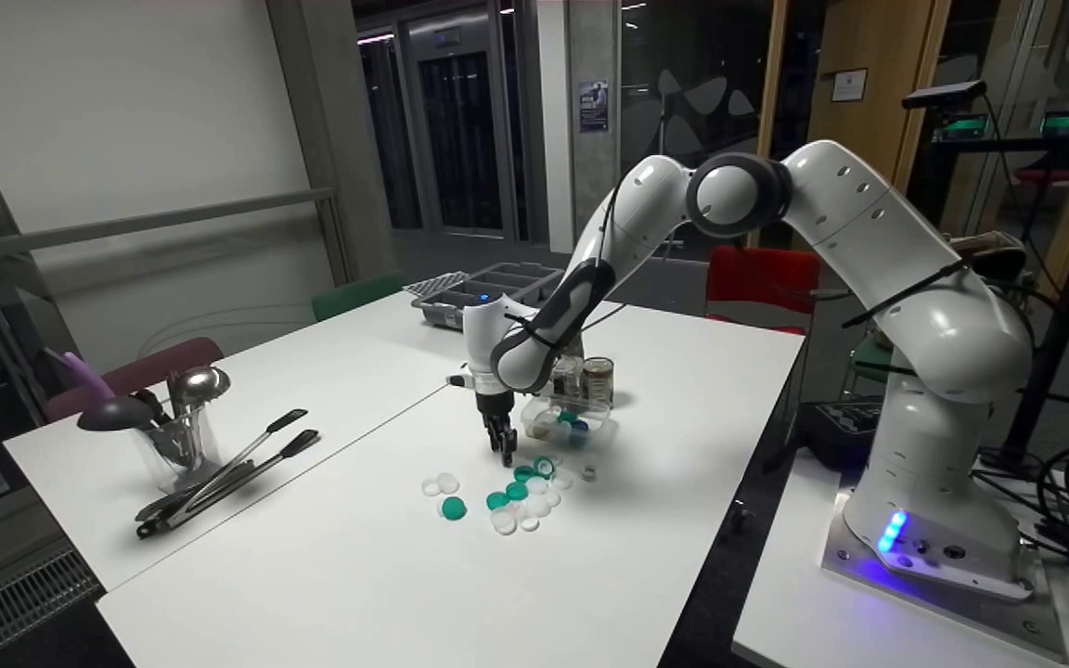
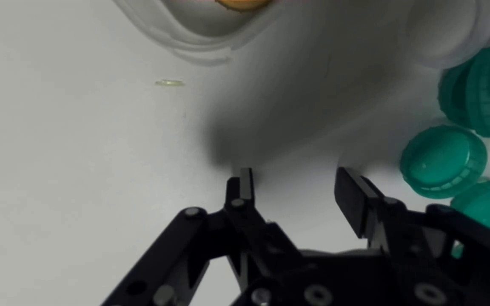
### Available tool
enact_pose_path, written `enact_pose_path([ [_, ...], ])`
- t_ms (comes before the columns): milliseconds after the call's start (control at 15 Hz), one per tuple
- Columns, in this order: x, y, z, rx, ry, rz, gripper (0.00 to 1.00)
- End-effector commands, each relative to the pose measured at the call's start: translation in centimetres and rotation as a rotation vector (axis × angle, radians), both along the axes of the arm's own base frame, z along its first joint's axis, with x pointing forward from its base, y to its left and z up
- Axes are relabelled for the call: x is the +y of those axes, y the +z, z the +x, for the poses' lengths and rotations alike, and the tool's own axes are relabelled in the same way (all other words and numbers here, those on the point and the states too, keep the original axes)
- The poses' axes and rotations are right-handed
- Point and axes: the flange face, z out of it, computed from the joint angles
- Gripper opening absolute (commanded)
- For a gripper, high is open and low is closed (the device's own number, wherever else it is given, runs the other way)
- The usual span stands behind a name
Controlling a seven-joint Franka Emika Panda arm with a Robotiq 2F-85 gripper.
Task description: Put one green cap in the bowl
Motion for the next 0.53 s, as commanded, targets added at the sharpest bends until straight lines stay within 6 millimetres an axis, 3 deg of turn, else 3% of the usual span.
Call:
enact_pose_path([
  [0,0.5,1.0,-0.9,-0.010,0.003,-0.011,0.88],
  [133,1.5,1.3,-1.6,-0.008,-0.001,-0.019,1.00],
  [467,3.9,2.4,-3.6,-0.014,-0.027,-0.038,1.00],
])
